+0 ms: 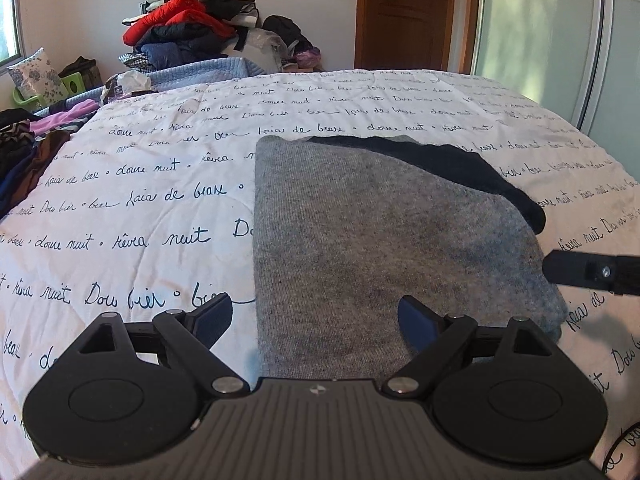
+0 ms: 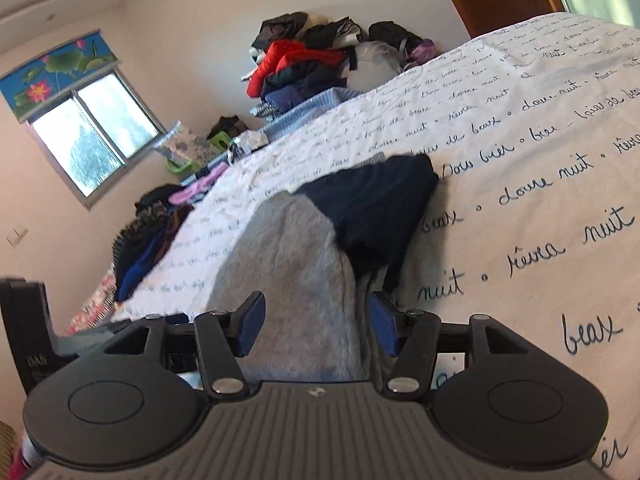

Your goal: Fold small clothes

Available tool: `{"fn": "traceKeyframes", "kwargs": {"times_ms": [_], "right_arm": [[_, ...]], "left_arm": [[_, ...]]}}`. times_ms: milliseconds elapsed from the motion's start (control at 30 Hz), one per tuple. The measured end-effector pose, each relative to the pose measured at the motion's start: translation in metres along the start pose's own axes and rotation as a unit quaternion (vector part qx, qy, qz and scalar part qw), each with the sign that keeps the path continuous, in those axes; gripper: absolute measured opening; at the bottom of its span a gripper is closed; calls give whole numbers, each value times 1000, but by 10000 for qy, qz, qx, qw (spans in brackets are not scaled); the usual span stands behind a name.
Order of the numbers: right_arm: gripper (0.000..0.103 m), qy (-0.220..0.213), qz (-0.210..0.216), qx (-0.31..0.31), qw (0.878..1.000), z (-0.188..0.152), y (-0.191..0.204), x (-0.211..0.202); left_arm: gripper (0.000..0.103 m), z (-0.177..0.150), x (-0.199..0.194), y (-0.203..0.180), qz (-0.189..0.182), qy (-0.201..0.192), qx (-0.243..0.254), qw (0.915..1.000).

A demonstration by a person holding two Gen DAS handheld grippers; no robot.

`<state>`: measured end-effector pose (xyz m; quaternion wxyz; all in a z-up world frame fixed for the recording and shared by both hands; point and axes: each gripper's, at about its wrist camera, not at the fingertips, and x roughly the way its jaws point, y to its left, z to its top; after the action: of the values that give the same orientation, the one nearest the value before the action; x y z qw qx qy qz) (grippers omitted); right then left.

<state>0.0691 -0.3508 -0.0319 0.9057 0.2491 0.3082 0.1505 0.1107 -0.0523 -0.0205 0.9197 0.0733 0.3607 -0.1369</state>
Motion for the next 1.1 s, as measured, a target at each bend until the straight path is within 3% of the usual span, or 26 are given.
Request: {"fn": "traceKeyframes", "kwargs": {"times_ms": [133, 267, 400, 700, 767, 1100], "right_arm": [[71, 101, -493, -447, 9977, -13, 18, -2], [85, 137, -600, -828, 9947, -25, 37, -10], [87, 189, -637, -1078, 9920, -35, 53, -17], [90, 301, -627, -970, 9929, -54, 68, -30], [98, 301, -822, -1013, 9910, -58, 74, -30], [99, 90, -1740, -1142, 9781, -74, 72, -11]], "left_arm": [[88, -5, -4, 4, 53, 41, -174, 9998], [88, -13, -10, 6, 129, 91, -387, 9991], [89, -22, -21, 7, 198, 59, -463, 9987], [89, -39, -48, 9, 462, -29, -548, 9974], [89, -43, -53, 9, 529, -71, -553, 9970], [90, -62, -40, 11, 923, -84, -737, 9930]]}}
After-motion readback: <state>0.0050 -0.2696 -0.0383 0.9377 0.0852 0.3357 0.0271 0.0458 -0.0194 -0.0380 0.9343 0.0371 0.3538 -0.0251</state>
